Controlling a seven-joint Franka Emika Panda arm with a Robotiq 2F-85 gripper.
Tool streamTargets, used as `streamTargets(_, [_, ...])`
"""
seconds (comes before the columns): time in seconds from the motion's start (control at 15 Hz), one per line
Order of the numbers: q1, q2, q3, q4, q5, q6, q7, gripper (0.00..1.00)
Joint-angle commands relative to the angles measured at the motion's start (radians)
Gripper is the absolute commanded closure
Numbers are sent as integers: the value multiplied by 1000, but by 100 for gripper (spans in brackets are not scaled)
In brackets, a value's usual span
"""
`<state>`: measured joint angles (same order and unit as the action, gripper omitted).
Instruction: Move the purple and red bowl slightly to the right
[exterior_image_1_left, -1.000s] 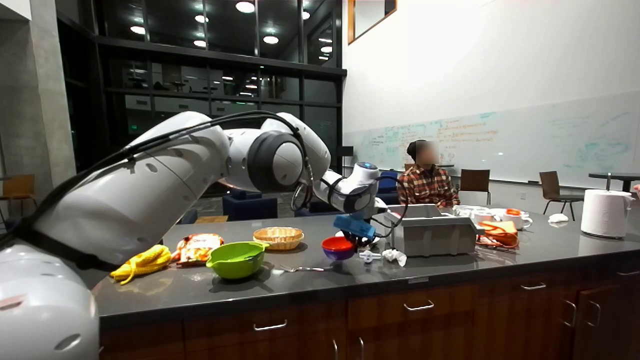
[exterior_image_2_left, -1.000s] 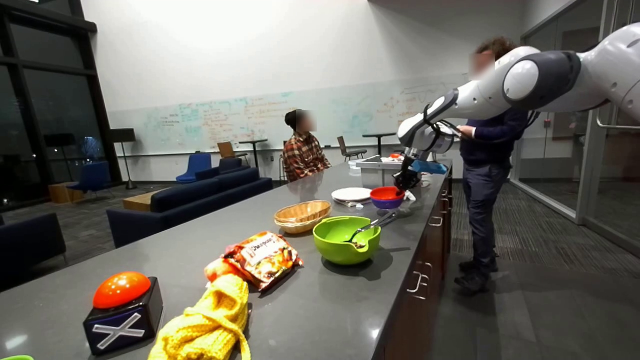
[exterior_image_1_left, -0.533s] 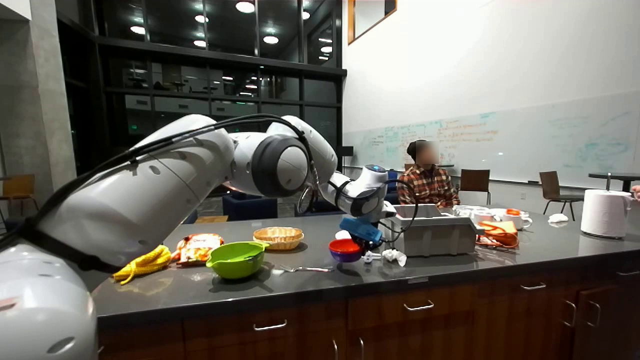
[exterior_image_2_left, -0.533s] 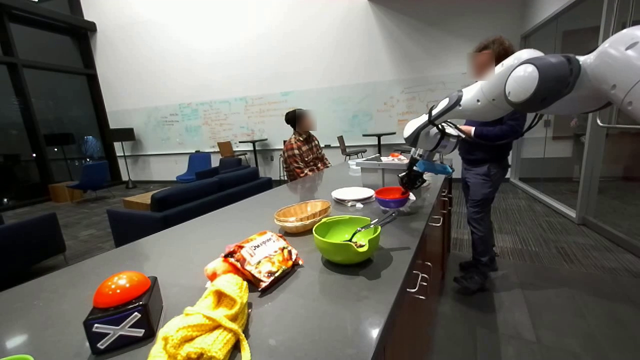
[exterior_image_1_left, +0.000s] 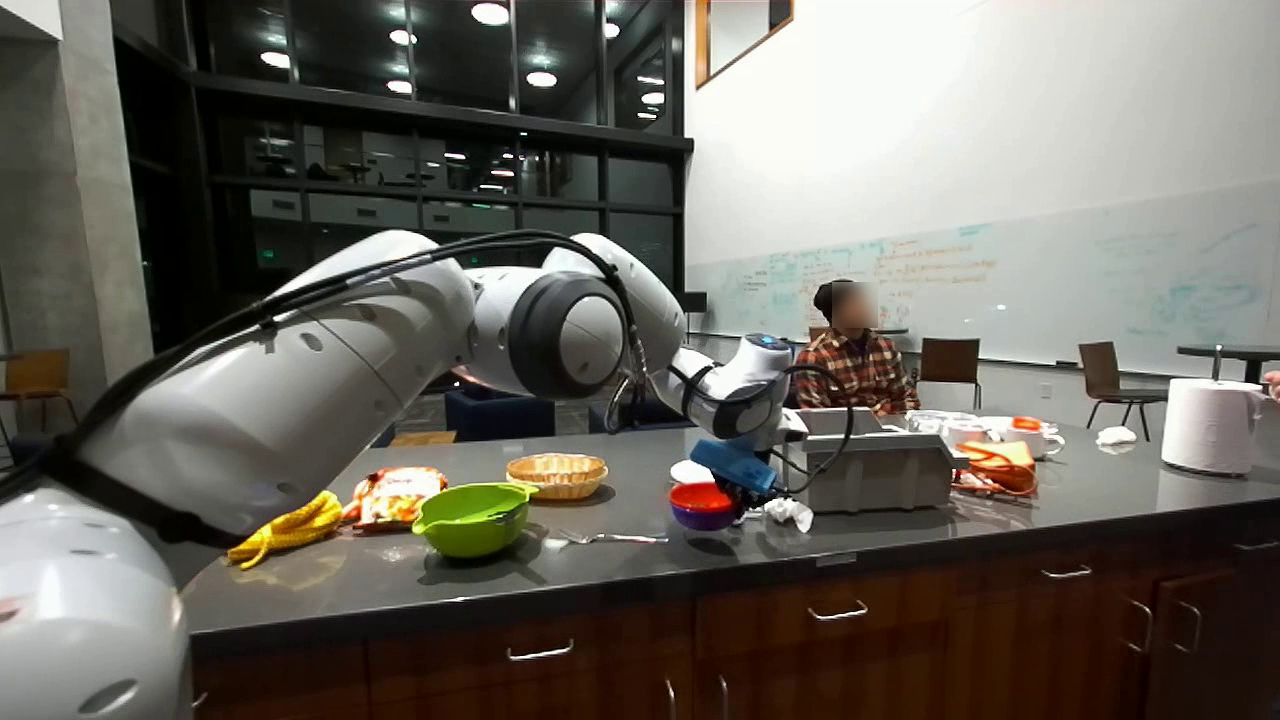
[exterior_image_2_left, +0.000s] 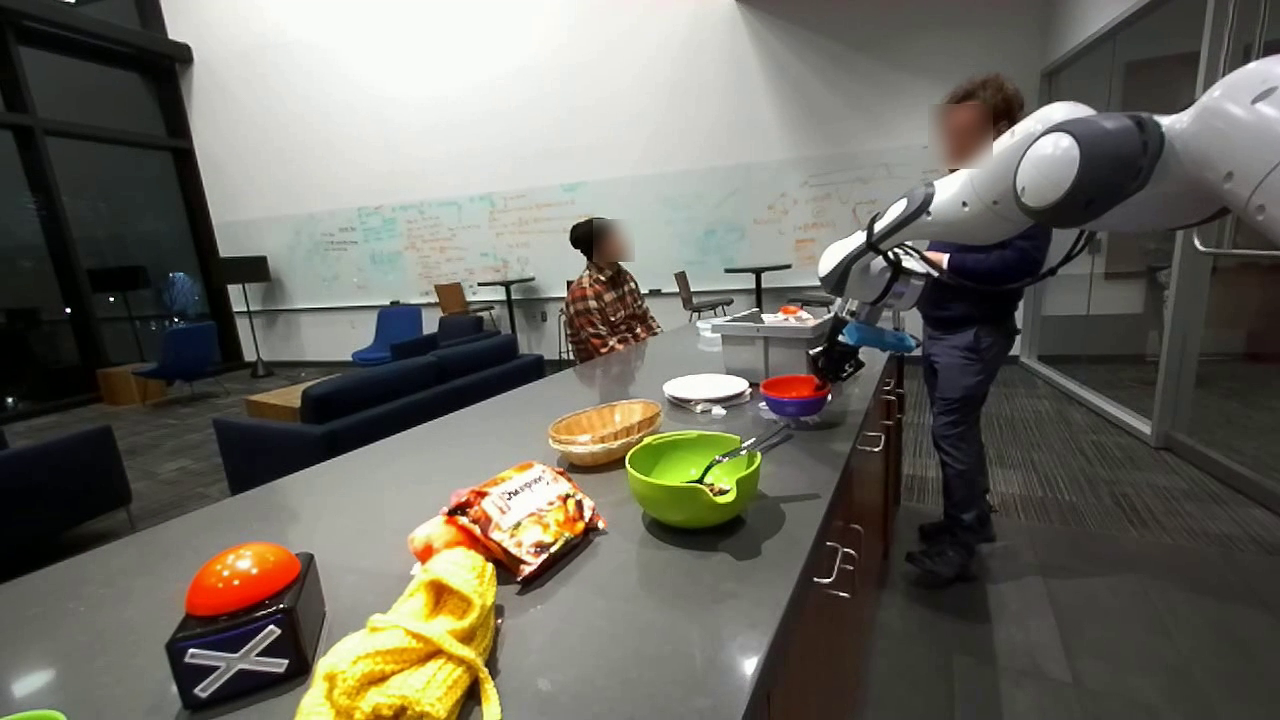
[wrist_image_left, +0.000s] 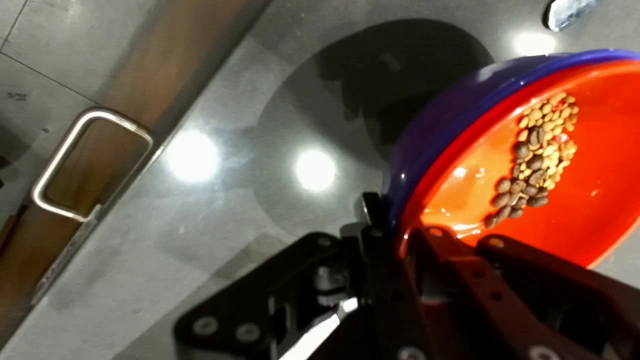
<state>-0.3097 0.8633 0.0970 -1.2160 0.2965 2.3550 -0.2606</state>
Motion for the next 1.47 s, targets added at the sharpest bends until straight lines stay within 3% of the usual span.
streamTargets(0.0, [-9,10,-3,17,9,-22,14,98])
streamTargets(1.27, [-42,21,-16,0,15,-30,30,98])
streamTargets(1.33, [-41,27,-14,7,16,-29,29,74])
streamTargets(1.4, [-41,15,-16,-7,14,-31,31,66])
